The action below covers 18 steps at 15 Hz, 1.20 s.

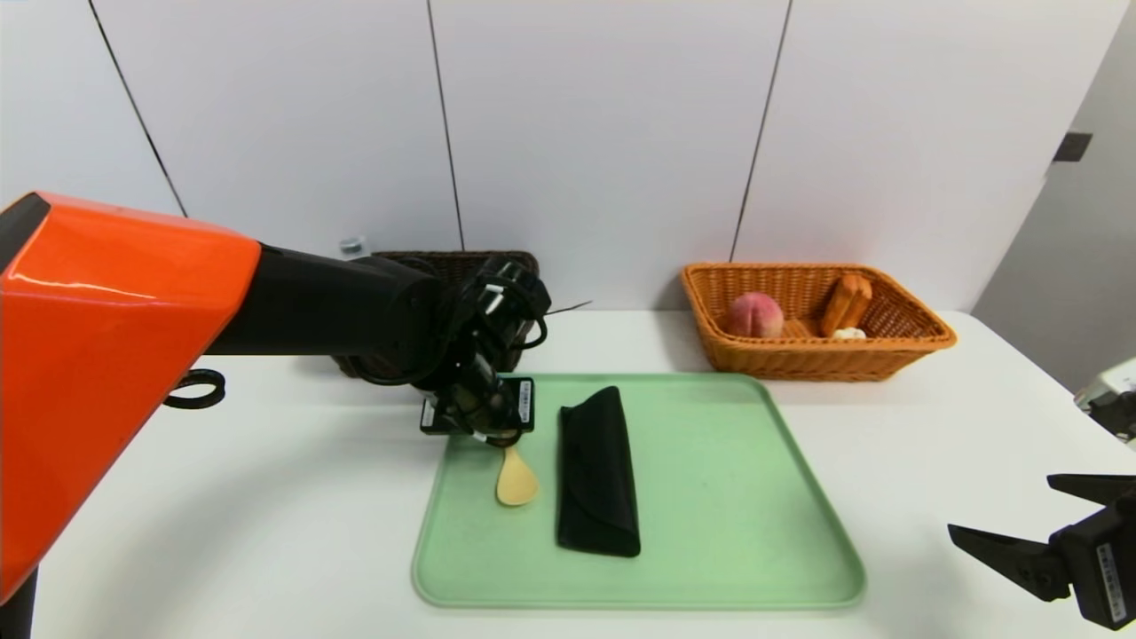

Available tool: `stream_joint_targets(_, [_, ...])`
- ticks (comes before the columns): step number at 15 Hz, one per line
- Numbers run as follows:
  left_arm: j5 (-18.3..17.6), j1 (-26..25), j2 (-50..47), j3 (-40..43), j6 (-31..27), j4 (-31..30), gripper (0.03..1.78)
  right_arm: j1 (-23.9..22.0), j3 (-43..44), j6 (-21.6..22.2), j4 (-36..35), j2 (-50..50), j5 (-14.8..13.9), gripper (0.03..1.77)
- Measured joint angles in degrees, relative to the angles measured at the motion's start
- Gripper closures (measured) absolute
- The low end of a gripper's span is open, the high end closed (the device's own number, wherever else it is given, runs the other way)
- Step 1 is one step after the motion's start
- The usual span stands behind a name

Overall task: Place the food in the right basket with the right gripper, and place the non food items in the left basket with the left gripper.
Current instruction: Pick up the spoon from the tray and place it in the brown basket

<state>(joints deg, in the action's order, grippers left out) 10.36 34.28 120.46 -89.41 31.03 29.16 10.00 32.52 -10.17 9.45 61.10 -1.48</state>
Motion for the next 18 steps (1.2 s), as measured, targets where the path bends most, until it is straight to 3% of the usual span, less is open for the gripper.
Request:
stream_joint_targets(2, [-0.1,0.0,-0.1,0.1,-0.2,0.1,1.04,0.0,0.2,0.0,0.0,0.0,0.0,0.09])
stream_joint_targets(4, [-0.2,0.1,-0.1,0.2,-0.2,0.2,1.68,0.0,0.2,0.0,0.0,0.0,0.0,0.09])
stream_joint_targets(12, [-0.1,0.3,-0.9,0.3,-0.8,0.4,1.72,0.0,0.3,0.0,0.0,0.0,0.0,0.09])
stream_joint_targets(18, [0.0,0.9,-9.1,-0.2,-7.1,-0.5,1.72,0.1,0.3,0.0,0.0,0.1,0.0,0.09])
